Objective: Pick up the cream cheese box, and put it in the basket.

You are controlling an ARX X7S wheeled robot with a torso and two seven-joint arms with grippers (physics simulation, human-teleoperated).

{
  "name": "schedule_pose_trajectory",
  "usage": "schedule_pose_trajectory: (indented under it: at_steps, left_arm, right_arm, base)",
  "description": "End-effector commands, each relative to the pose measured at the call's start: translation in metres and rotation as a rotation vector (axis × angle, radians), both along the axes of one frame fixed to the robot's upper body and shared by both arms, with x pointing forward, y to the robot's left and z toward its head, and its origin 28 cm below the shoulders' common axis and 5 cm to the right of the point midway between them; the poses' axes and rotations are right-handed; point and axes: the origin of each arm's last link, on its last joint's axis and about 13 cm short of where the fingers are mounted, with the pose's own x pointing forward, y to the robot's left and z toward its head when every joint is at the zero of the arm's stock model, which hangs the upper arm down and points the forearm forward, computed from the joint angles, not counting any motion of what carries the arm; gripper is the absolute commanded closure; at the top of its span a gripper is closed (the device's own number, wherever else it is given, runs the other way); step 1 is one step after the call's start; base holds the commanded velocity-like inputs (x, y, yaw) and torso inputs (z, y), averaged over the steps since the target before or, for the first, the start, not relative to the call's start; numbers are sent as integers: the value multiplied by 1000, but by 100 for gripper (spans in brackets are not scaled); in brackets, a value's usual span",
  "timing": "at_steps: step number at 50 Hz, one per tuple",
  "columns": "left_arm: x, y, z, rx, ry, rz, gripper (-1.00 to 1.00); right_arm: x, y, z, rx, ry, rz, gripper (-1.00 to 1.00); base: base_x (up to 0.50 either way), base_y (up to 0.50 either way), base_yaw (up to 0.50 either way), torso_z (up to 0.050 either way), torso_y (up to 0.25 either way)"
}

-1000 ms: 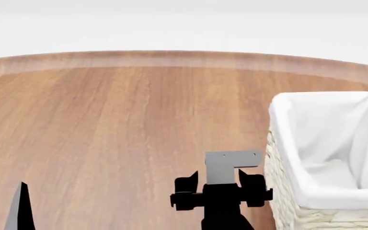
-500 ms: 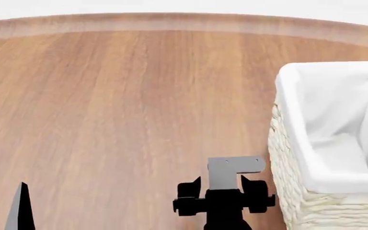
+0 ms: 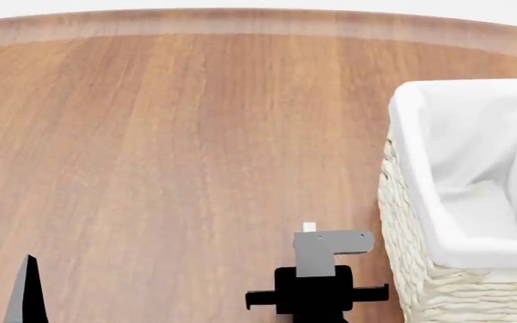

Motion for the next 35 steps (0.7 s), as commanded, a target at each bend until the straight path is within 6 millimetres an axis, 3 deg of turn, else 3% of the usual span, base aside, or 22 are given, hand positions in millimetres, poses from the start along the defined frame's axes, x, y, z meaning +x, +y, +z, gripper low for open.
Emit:
schedule_pose_trajectory:
  at_steps: [1, 7, 14, 20, 30, 35]
  left_arm:
    - [0, 0, 0, -6, 3, -1, -100]
    - [0, 0, 0, -10, 6, -3, -100]
    - [0, 0, 0, -6, 8, -9, -100]
    - [0, 0, -1, 0, 18, -17, -100]
    - [1, 0, -1, 3, 20, -18, -100]
    - [0, 0, -1, 8, 18, -19, -100]
  right_arm:
    - [-1, -2, -2, -4, 7, -6, 100]
    - [8, -1, 10, 7, -52, 5, 100]
    - [31, 5, 51, 14, -195, 20, 100]
    - [26, 10, 83, 33, -274, 51, 100]
    - [19, 15, 111, 32, -346, 81, 100]
    - [8, 20, 141, 51, -427, 112, 100]
  base:
    - [0, 0, 0, 0, 0]
    - [0, 0, 0, 0, 0]
    - [0, 0, 0, 0, 0]
    - [0, 0, 0, 0, 13]
    - [0, 0, 0, 0, 240]
    - [0, 0, 0, 0, 250]
